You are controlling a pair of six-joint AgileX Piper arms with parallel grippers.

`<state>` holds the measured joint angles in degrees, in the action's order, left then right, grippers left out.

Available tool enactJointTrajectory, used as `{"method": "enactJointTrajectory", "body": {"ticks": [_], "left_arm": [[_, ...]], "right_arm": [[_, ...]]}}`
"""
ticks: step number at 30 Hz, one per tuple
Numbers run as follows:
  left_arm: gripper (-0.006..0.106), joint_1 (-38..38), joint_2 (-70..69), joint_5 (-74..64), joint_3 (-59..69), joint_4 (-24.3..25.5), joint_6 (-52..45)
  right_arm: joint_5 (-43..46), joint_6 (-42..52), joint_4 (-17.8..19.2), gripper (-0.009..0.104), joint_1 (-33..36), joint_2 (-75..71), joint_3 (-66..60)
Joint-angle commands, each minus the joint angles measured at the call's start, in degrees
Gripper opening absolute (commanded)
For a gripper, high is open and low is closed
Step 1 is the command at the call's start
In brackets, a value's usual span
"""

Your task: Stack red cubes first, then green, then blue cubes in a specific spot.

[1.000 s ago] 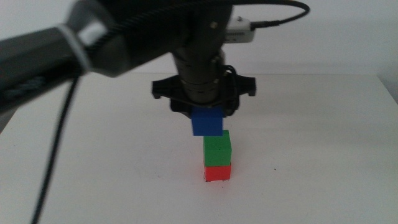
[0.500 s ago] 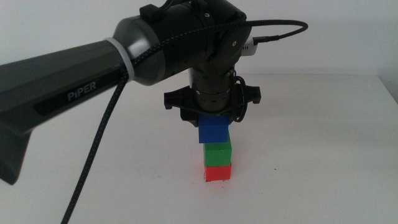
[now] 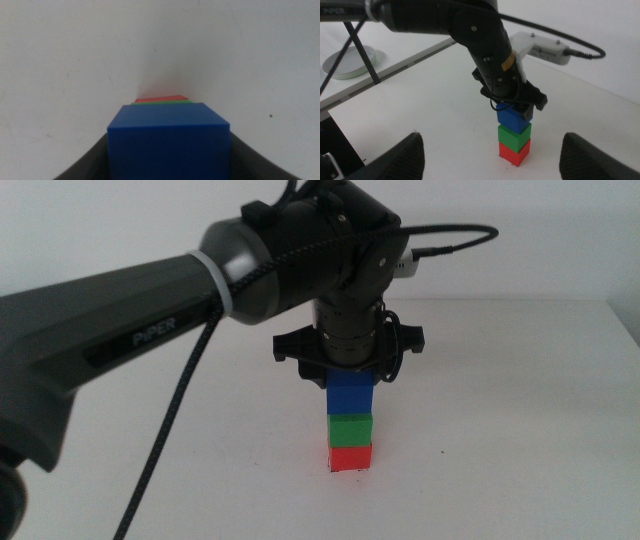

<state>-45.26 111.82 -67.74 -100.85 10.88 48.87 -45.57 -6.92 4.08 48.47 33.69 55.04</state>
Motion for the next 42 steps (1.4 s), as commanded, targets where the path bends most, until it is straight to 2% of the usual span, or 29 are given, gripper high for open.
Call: {"method": "enactJointTrajectory", "body": {"ticks": [1,15,19,26,27,31,36,42], "left_arm": [[-0.002,-0.36,0.37,1.26,-0.44,-0.34,-0.65],[-0.002,-0.36,1.56,0.69,-0.44,-1.75,-0.87],[0.004,-0.36,1.56,-1.09,-0.44,-0.36,0.63],[0.020,-0.36,1.56,-1.12,-0.44,0.04,0.63],[0.042,-0.36,1.56,-0.26,-0.44,0.04,0.51],[0.059,-0.36,1.56,1.65,-0.44,-0.19,-0.96],[0.071,-0.36,1.46,1.74,-0.44,-0.19,-1.08],[0.079,-0.36,1.46,1.22,-0.44,-0.19,-1.08]], "right_arm": [[0.56,0.29,0.24,0.093,0.16,-0.20,-0.17],[0.56,0.29,0.24,0.093,0.16,-0.20,-0.17],[0.56,0.29,0.24,0.093,0.16,-0.20,-0.17],[0.56,0.29,0.24,0.093,0.16,-0.20,-0.17],[0.56,0.29,0.24,0.093,0.16,-0.20,-0.17],[0.56,0.29,0.24,0.093,0.16,-0.20,-0.17],[0.56,0.29,0.24,0.093,0.16,-0.20,-0.17],[0.56,0.29,0.24,0.093,0.16,-0.20,-0.17]]}}
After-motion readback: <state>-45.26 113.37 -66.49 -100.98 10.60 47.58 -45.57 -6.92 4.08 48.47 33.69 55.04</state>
